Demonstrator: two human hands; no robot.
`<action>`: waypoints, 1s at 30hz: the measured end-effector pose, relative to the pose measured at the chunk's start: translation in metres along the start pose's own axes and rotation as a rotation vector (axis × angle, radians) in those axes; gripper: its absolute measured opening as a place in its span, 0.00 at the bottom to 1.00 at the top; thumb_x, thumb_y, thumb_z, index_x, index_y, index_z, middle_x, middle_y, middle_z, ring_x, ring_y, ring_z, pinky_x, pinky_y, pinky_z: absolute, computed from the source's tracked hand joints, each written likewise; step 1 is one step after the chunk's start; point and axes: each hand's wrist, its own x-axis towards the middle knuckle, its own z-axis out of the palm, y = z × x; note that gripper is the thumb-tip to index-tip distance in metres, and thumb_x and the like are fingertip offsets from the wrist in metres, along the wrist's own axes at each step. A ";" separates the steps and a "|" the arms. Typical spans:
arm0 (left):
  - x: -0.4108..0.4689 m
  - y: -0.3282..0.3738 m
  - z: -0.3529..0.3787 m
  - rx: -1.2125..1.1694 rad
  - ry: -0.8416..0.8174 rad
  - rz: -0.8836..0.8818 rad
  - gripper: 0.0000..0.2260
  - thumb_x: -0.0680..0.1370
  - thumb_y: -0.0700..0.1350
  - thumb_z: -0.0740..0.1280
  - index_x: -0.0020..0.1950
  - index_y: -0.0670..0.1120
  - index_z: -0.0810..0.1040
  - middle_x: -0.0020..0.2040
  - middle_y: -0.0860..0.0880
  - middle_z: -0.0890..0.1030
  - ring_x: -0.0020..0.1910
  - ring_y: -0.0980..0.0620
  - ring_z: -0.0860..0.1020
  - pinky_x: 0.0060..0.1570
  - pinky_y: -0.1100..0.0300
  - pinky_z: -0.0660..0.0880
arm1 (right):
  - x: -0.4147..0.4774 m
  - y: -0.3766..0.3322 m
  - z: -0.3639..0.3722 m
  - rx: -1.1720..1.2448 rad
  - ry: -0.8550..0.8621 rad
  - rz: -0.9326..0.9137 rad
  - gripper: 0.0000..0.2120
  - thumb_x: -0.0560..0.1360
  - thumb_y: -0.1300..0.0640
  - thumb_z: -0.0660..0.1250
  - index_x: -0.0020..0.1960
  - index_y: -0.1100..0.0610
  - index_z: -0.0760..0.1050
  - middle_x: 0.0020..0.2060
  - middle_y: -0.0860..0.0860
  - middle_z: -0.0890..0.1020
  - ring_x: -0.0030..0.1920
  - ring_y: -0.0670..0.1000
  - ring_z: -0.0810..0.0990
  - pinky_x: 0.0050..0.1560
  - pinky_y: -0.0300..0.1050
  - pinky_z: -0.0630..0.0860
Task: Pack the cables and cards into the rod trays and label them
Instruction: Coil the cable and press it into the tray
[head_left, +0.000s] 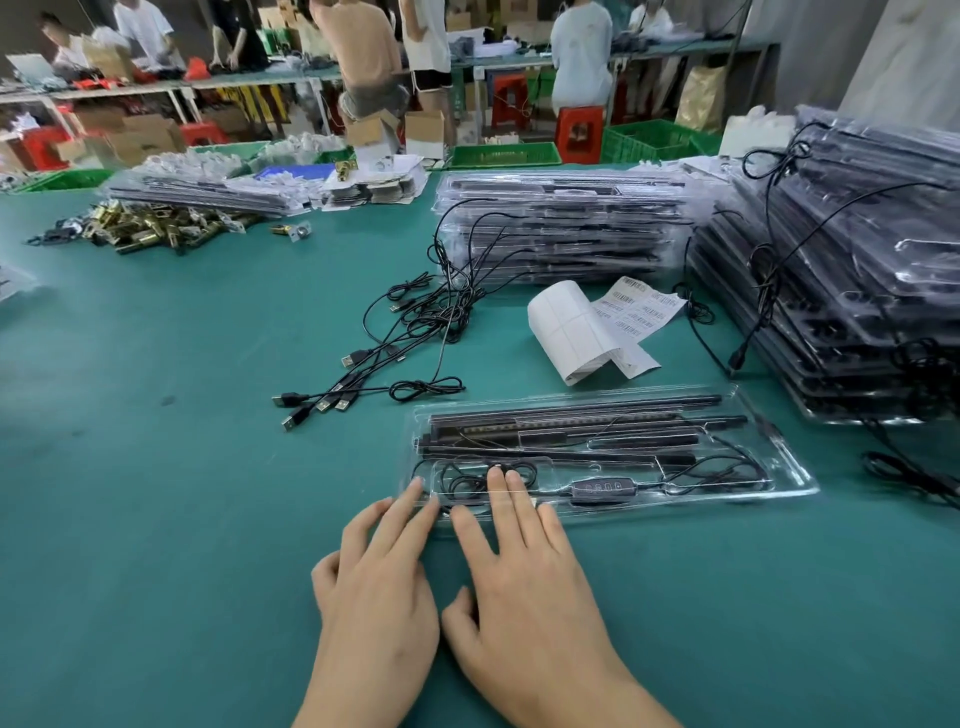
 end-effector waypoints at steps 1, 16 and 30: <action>0.001 0.000 0.001 0.000 -0.012 -0.002 0.32 0.80 0.38 0.59 0.78 0.65 0.61 0.74 0.74 0.46 0.77 0.62 0.51 0.58 0.62 0.49 | 0.000 0.000 0.000 0.001 0.003 -0.003 0.32 0.65 0.47 0.57 0.67 0.53 0.79 0.70 0.64 0.75 0.71 0.61 0.74 0.66 0.59 0.75; 0.010 -0.023 -0.017 -0.096 -0.217 0.266 0.37 0.81 0.33 0.58 0.72 0.73 0.50 0.73 0.81 0.50 0.76 0.69 0.39 0.66 0.73 0.38 | -0.001 0.001 0.002 0.002 0.016 -0.001 0.36 0.67 0.46 0.57 0.73 0.56 0.74 0.72 0.64 0.73 0.73 0.62 0.72 0.67 0.61 0.74; -0.005 -0.018 -0.018 -0.032 0.221 0.480 0.14 0.75 0.46 0.62 0.51 0.51 0.87 0.55 0.57 0.85 0.59 0.50 0.83 0.55 0.58 0.72 | 0.000 0.002 0.001 -0.036 0.004 -0.001 0.36 0.65 0.43 0.57 0.70 0.55 0.78 0.69 0.62 0.77 0.69 0.59 0.76 0.64 0.58 0.77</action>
